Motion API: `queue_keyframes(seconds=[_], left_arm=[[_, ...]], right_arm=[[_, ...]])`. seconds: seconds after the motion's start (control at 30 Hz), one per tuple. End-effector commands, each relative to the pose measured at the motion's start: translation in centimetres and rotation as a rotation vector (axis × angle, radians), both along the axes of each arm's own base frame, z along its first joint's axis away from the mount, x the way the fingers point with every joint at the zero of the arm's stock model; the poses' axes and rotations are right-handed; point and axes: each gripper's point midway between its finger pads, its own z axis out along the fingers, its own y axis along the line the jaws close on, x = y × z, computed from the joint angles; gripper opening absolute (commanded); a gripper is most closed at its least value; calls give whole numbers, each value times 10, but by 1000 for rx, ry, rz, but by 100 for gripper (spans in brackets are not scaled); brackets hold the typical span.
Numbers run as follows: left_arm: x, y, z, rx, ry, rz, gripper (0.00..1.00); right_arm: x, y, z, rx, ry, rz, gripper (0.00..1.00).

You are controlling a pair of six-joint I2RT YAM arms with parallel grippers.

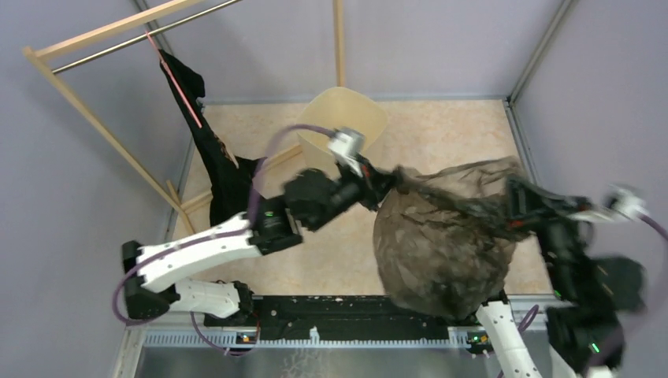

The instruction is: Put the trash bags into the trash bin

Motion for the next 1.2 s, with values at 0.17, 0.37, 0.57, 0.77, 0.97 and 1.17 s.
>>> queue_keyframes(seconds=[0.17, 0.37, 0.57, 0.77, 0.97, 1.17], left_arm=[[23, -6, -192, 467, 282, 126, 0], [42, -8, -2, 251, -33, 172, 0], [10, 11, 83, 27, -198, 85, 0], [39, 6, -64, 256, -1, 223, 0], [24, 5, -247, 518, 317, 198, 0], [21, -8, -192, 455, 251, 135, 0]], right_arm=[[84, 36, -258, 28, 762, 145, 0], [94, 10, -69, -13, 427, 6, 0], [13, 7, 77, -39, -7, 33, 0], [28, 17, -19, -48, 84, 80, 0], [77, 39, -264, 12, 722, 169, 0], [74, 55, -219, 68, 642, 263, 0]])
